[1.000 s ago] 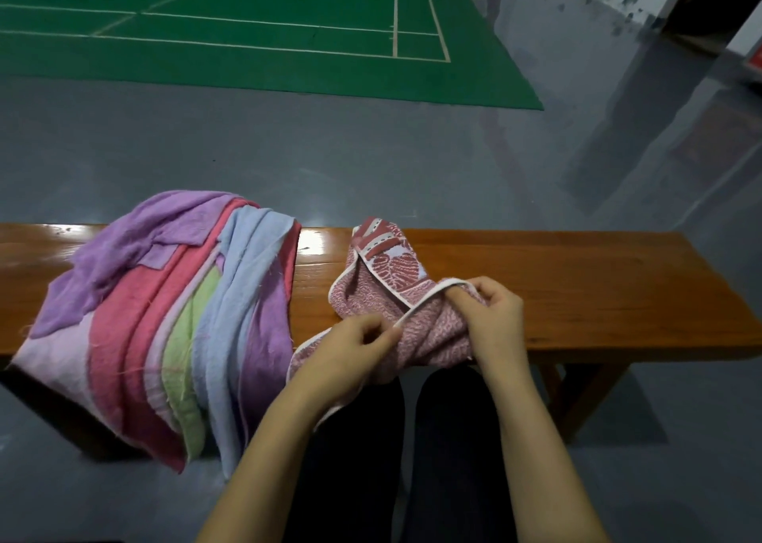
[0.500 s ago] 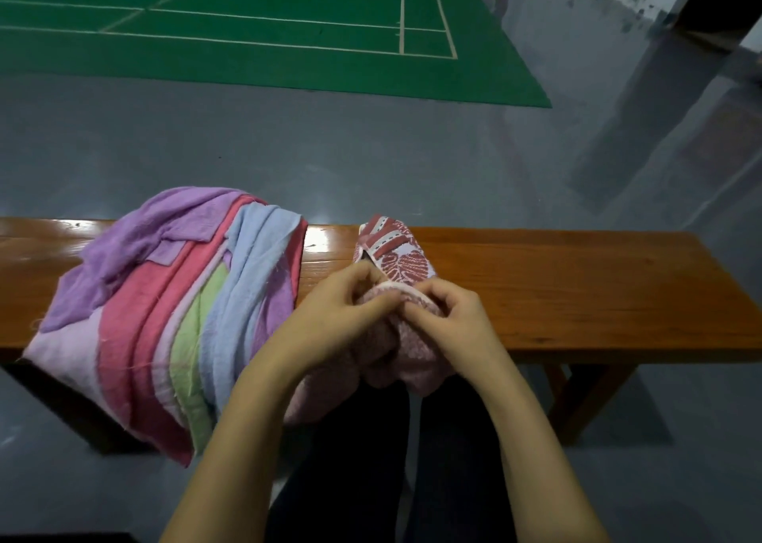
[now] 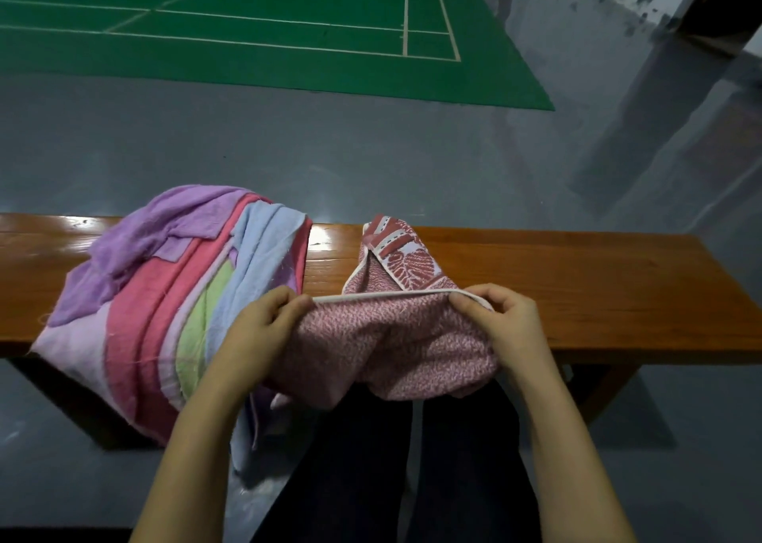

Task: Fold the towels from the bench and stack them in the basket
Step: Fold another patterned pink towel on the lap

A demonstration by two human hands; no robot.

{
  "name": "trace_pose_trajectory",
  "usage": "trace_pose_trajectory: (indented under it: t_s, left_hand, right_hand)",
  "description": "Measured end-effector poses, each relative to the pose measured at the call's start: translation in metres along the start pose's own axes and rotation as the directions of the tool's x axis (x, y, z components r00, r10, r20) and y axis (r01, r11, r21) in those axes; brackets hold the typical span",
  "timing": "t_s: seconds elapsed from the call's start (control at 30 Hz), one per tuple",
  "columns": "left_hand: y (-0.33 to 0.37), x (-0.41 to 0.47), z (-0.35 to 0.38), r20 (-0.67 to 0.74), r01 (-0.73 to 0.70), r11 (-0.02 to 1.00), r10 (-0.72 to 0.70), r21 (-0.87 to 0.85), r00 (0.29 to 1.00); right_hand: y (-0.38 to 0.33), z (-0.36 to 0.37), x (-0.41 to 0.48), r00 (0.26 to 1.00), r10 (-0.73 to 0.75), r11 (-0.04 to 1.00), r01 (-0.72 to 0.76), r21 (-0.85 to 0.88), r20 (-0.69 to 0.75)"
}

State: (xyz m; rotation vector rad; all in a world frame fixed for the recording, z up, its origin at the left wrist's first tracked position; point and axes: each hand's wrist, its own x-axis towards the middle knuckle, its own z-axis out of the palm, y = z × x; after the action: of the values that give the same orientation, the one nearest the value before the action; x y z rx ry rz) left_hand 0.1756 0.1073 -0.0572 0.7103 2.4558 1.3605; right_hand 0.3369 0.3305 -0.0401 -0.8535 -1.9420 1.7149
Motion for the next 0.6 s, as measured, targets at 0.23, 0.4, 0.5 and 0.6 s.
trace_pose_trajectory:
  t_s: [0.23, 0.4, 0.5, 0.6]
  left_hand:
    - [0.045, -0.01, 0.024, -0.18, -0.114, 0.975, 0.079, -0.192, 0.98]
    - [0.081, -0.015, 0.051, 0.112, -0.129, 0.917, 0.184, -0.379, 0.977]
    - [0.088, -0.017, 0.058, 0.231, -0.149, 0.964, 0.2, -0.219, 0.952]
    - [0.08, -0.013, 0.052, 0.155, -0.183, 0.971, 0.206, -0.151, 0.966]
  right_hand:
    - [-0.002, 0.01, -0.01, 0.998, 0.042, 0.957, -0.051, 0.286, 0.039]
    - [-0.011, 0.03, -0.016, 0.981, -0.092, 0.967, 0.047, 0.252, 0.17]
    - [-0.017, 0.032, -0.016, 0.964, -0.175, 0.975, 0.141, 0.173, 0.2]
    - [-0.019, 0.026, -0.014, 0.962, -0.154, 0.986, 0.163, -0.022, 0.226]
